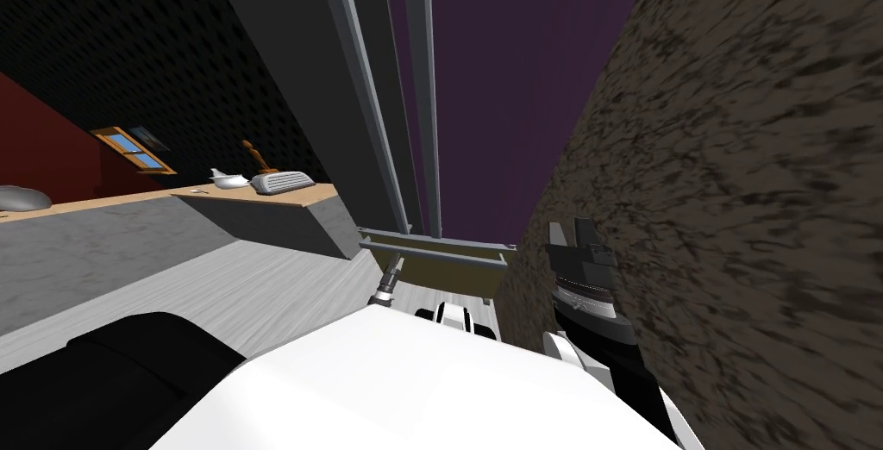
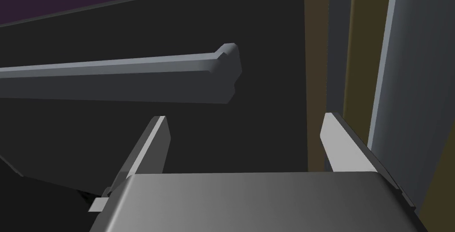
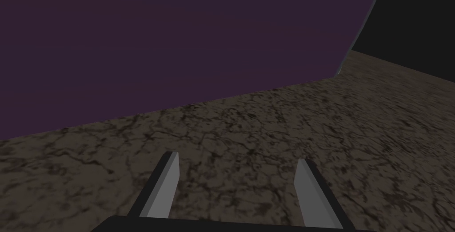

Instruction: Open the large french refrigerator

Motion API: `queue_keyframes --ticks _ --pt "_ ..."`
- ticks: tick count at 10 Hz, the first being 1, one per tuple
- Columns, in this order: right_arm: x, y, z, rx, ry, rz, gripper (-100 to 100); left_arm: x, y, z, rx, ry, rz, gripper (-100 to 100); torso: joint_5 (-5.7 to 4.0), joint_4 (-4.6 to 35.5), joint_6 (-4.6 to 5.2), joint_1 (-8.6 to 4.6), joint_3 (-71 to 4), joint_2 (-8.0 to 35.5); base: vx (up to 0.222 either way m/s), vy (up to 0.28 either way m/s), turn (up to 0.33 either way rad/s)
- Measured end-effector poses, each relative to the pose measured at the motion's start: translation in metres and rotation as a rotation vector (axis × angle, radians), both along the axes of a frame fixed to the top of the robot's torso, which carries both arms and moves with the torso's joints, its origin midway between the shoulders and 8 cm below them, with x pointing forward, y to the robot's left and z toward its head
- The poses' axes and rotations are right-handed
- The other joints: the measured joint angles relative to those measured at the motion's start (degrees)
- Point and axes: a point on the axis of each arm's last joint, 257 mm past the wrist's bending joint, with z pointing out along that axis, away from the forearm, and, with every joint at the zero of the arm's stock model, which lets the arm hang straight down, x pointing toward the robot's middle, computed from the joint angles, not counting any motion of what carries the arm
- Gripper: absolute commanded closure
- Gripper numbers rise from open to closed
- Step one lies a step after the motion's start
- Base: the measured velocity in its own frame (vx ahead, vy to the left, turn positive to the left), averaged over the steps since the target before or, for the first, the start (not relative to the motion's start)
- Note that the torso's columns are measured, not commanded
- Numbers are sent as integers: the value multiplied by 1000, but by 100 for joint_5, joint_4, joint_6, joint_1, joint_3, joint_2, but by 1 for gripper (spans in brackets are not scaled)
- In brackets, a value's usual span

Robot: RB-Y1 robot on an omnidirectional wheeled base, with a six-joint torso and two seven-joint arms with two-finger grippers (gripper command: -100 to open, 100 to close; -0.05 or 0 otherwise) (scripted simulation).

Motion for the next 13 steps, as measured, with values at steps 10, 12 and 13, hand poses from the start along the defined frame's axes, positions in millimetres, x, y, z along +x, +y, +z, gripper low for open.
queue_keyframes --ticks 10,12,13 --pt "0 0 0 0 0 0 0 -27 -4 -69 -26 113 23 -100 0 0 0 -2 0 1 63 4 -13" --pt "0 0 0 0 0 0 0 -34 -10 -82 -41 135 28 -100 -1 -2 0 -4 -5 -7 91 10 -14" --pt "0 0 0 0 0 0 0 -39 -12 -88 -45 149 30 -100 -1 0 -1 -2 2 5 63 7 -10"
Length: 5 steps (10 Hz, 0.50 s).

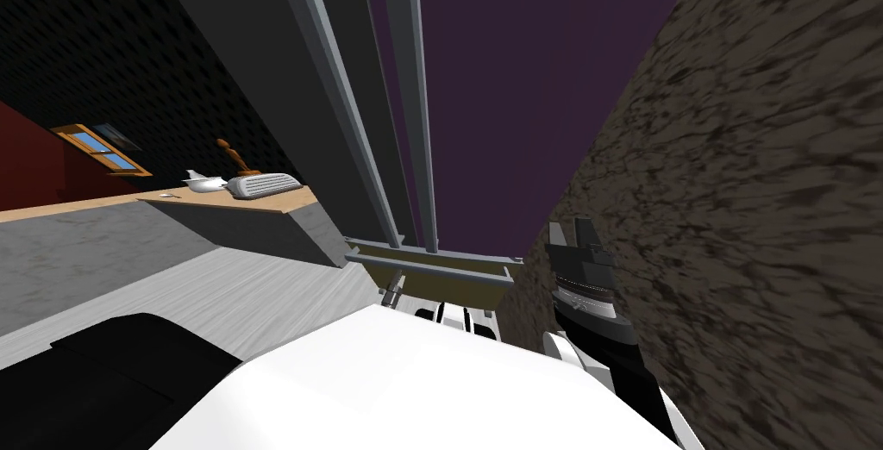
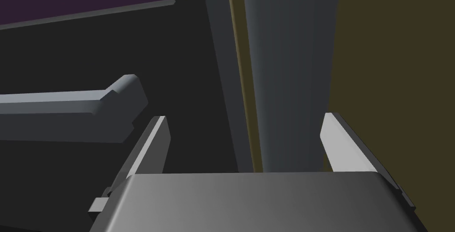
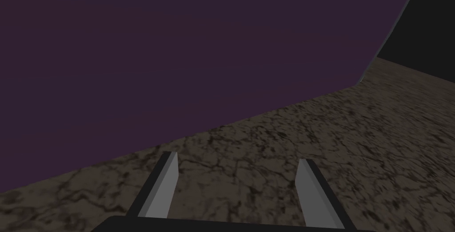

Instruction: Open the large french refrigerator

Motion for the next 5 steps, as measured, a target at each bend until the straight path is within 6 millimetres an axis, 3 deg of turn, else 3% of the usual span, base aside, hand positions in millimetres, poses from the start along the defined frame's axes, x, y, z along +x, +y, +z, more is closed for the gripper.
queue_keyframes --ticks 5 --pt "0 0 0 0 0 0 0 -16 -14 -23 -29 49 9 -100 0 0 1 -4 -2 -5 41 3 -10"
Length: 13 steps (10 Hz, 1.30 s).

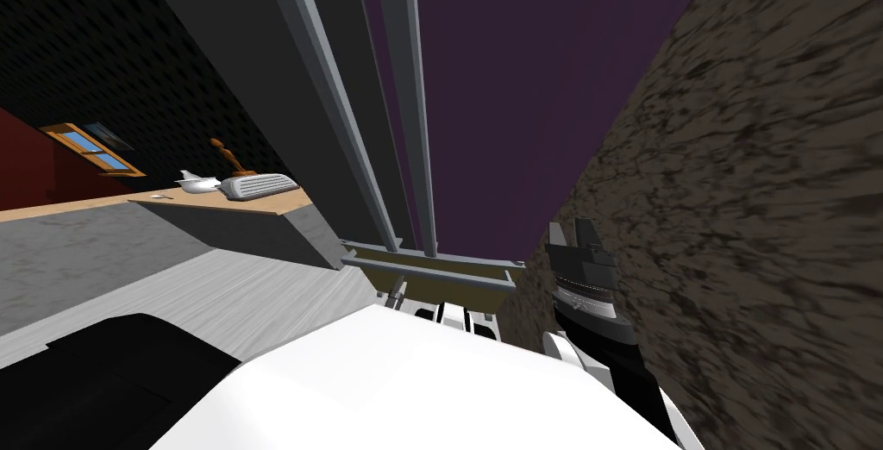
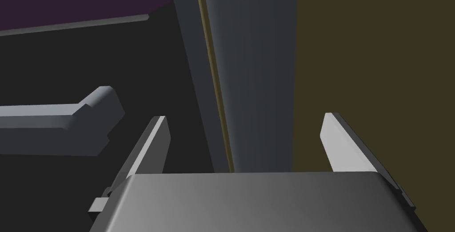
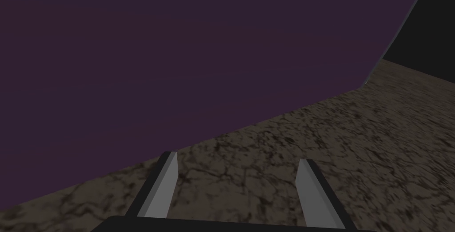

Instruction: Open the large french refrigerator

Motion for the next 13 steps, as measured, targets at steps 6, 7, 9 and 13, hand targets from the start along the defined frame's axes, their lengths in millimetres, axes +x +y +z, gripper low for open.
queue_keyframes --ticks 6,7,9,13 --pt "0 0 0 0 0 0 0 -18 -44 -23 -86 48 14 -100 0 2 0 1 3 6 50 2 -8" --pt "0 0 0 0 0 0 0 -18 -45 -24 -88 49 14 -100 0 4 0 3 8 14 -13 -4 18" --pt "0 0 0 0 0 0 0 -3 -45 -21 -88 47 11 -100 1 4 0 3 10 15 -28 0 10" --pt "0 0 0 0 0 0 0 21 -45 -15 -87 44 7 -100 0 0 0 1 -1 -1 -21 0 8"
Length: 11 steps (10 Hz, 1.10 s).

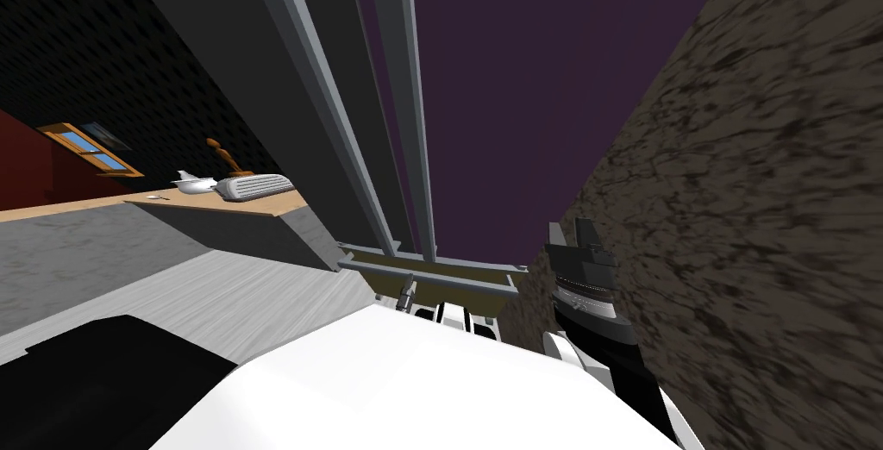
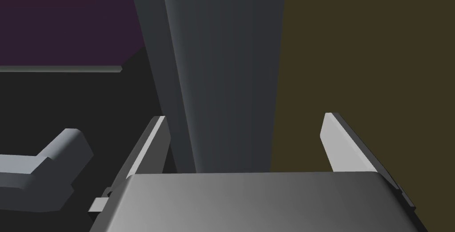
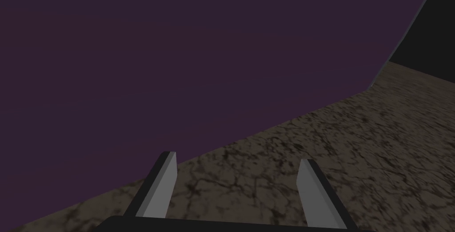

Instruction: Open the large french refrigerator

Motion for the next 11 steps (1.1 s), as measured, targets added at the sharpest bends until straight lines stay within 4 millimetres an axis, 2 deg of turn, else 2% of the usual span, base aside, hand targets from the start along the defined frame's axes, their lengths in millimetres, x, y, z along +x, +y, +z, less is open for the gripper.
queue_keyframes --ticks 1,3,7,9,11 --pt "0 0 0 0 0 0 0 1 0 -1 0 4 0 100 0 -1 0 0 -1 -2 -11 1 19" --pt "0 0 0 0 0 0 0 4 0 3 0 -11 -1 100 23 -30 8 21 -13 -44 13 1 -16" --pt "0 0 0 0 0 0 0 -24 1 2 0 -21 4 100 30 -37 5 26 -6 -37 28 2 -8" --pt "0 0 0 0 0 0 0 -27 1 1 1 -24 5 100 35 -43 5 24 -4 -34 5 1 -4" --pt "0 0 0 0 0 0 0 -20 0 6 2 -41 1 100 19 -20 -1 19 10 4 -126 1 29"
